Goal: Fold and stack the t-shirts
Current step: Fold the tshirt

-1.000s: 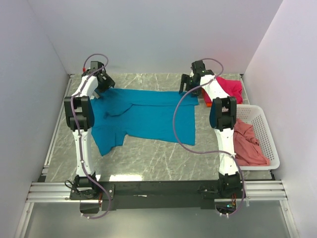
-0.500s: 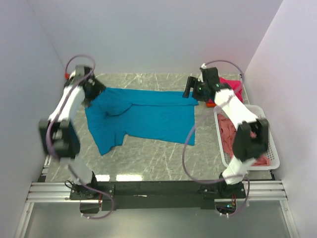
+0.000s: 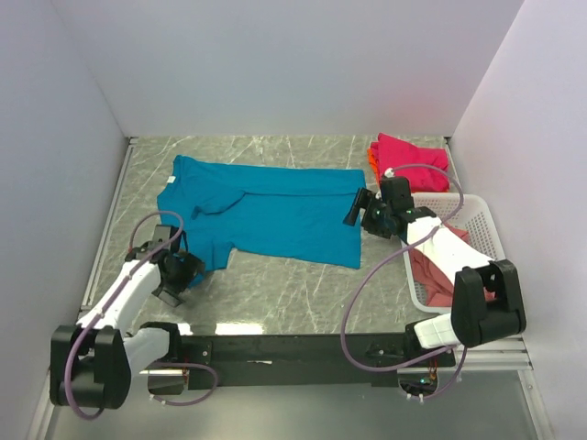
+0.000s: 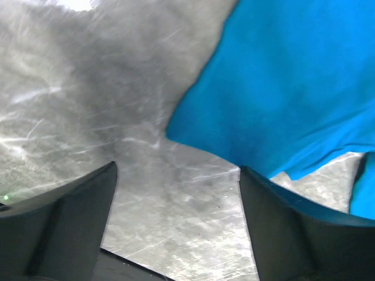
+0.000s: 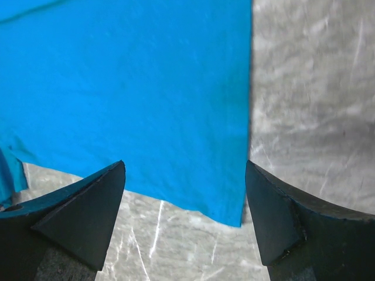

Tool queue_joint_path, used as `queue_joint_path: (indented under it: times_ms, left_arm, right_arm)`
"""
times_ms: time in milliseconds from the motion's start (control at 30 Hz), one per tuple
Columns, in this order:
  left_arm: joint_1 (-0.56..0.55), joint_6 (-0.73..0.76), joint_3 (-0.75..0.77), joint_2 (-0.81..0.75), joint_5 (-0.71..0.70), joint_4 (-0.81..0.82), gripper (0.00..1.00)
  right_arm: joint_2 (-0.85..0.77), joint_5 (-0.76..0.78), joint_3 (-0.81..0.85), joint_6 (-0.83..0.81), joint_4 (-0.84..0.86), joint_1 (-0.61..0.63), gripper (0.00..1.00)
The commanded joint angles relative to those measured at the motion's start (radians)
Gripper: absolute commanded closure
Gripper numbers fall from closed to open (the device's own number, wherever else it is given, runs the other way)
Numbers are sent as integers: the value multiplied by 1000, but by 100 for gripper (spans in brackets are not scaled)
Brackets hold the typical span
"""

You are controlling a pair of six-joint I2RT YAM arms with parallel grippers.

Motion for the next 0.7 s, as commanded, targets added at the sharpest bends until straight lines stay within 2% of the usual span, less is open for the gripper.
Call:
queue_joint_path:
  times_ms: [0,67,200,333,433,533,600,667]
  left_arm:
    - [-1,-47,-21,-17,7,52,15]
    - [-1,-35,-2,36,-9,49,19]
    - [-1,-31,12,128,-56,75,33]
    - [9,-22,31,190,-73,115,39]
    - [16,-4,44,222,-79,135,48]
    - [19,10,48,244,-79,155,75]
    - [22,13,54,256,-89,164,99]
    - [24,39,70,271,-93,175,99]
  right_arm:
    - [-63,9,-26,23,60,-6,11]
    - [-66,15,-41,23,50,-6,11]
    - [-81,16,-73,25,37,-3,11]
    - [-98,28,-93,26,18,6,11]
    - [-111,48,-99,22,-14,24,11]
    - [-127,83,-104,14,-63,63,12]
    - [-141,94,-118,14,-109,83,12]
    - [-153,118,-130,23,-147,115,12]
